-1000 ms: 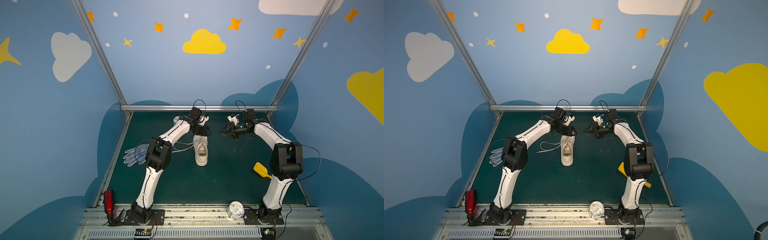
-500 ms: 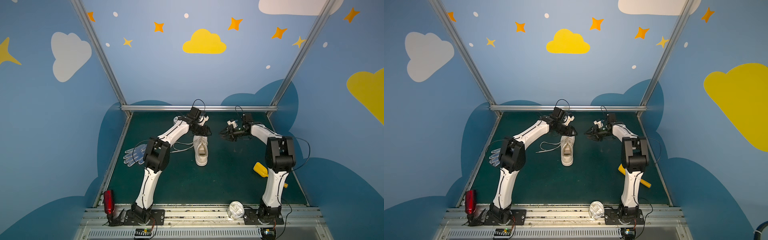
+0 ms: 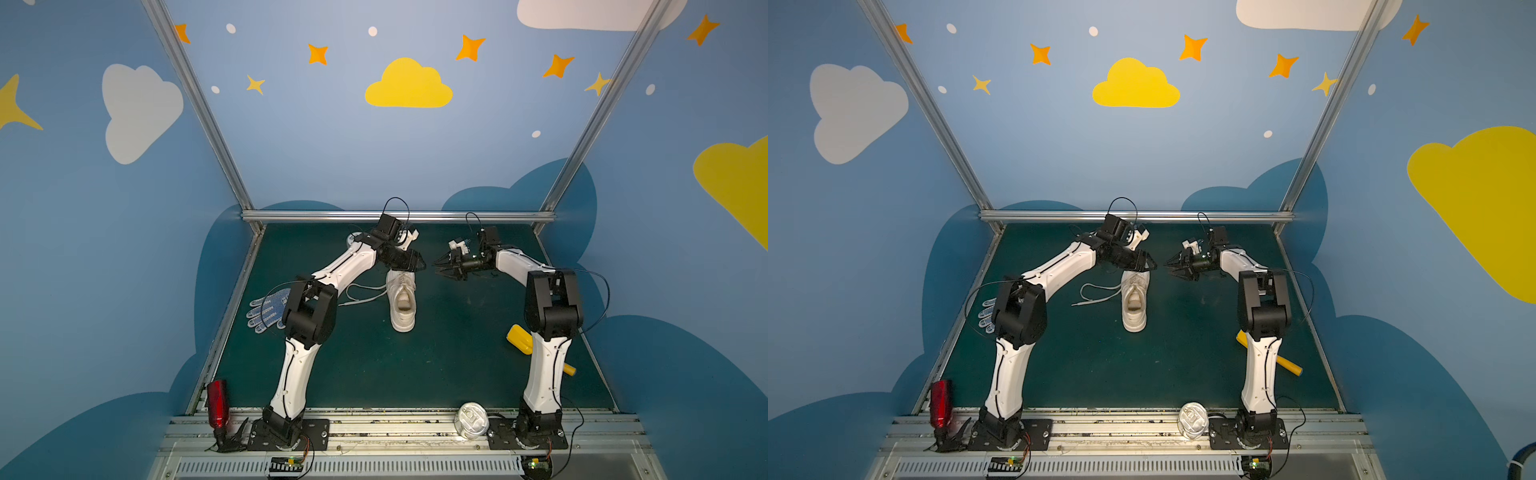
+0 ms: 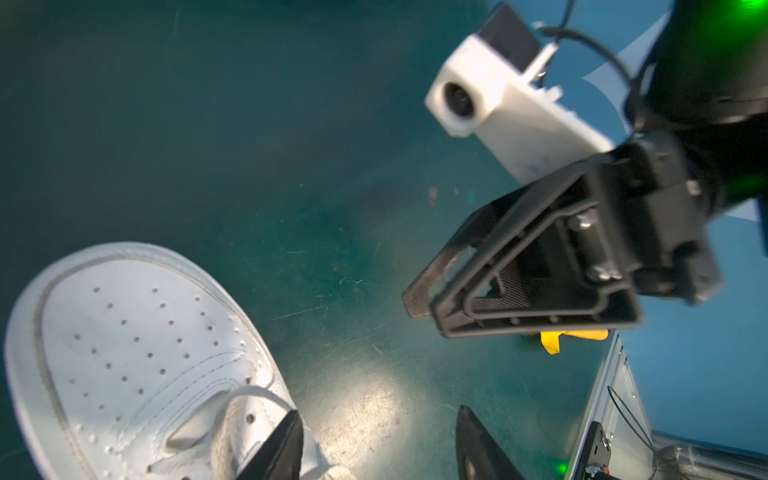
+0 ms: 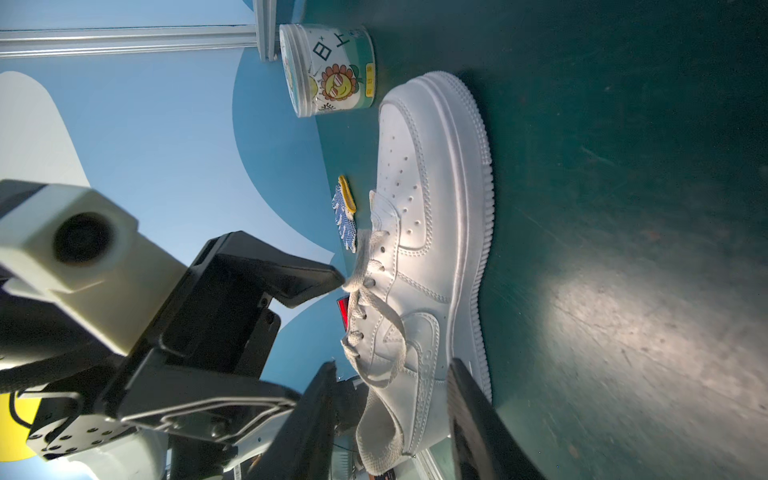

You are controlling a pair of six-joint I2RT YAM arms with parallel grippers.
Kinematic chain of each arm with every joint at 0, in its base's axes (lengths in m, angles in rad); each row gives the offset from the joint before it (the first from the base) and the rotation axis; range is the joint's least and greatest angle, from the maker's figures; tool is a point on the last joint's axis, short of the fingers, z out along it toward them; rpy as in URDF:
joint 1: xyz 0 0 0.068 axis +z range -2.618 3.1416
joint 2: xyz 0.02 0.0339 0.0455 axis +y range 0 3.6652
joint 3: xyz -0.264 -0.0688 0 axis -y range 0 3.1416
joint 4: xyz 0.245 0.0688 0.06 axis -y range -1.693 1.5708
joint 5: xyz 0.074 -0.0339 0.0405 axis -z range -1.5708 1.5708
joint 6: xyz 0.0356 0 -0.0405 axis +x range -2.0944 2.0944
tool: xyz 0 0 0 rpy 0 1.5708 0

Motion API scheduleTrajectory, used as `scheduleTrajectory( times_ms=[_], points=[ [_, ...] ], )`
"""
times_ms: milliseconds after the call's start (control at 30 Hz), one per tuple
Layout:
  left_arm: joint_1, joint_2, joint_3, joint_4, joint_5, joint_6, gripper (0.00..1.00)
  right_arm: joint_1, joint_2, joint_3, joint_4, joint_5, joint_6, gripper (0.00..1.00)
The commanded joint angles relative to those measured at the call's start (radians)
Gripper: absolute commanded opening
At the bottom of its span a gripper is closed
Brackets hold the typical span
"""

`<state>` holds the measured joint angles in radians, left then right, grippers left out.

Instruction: Tie the shoes

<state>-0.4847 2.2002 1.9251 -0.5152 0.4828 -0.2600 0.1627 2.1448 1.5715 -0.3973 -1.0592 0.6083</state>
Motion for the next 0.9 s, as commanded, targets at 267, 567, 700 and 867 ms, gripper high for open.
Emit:
scheduleTrajectory(
  times_ms=[267, 567, 700, 867],
  points=[
    [0.039, -0.086, 0.011, 0.011, 0.039, 0.119, 0.62, -0.002, -0.024, -0.033, -0.002, -0.015, -0.01, 0.44],
    [0.189, -0.137, -0.041, -0.159, 0.112, 0.445, 0.6, -0.014, -0.062, -0.041, -0.076, -0.024, -0.06, 0.43],
    [0.215, -0.149, -0.103, -0.21, 0.072, 0.662, 0.6, -0.013, -0.077, -0.049, -0.102, -0.022, -0.068, 0.43],
    [0.215, -0.137, -0.159, -0.201, 0.007, 0.825, 0.59, -0.016, -0.1, -0.051, -0.148, -0.018, -0.085, 0.42]
  ],
)
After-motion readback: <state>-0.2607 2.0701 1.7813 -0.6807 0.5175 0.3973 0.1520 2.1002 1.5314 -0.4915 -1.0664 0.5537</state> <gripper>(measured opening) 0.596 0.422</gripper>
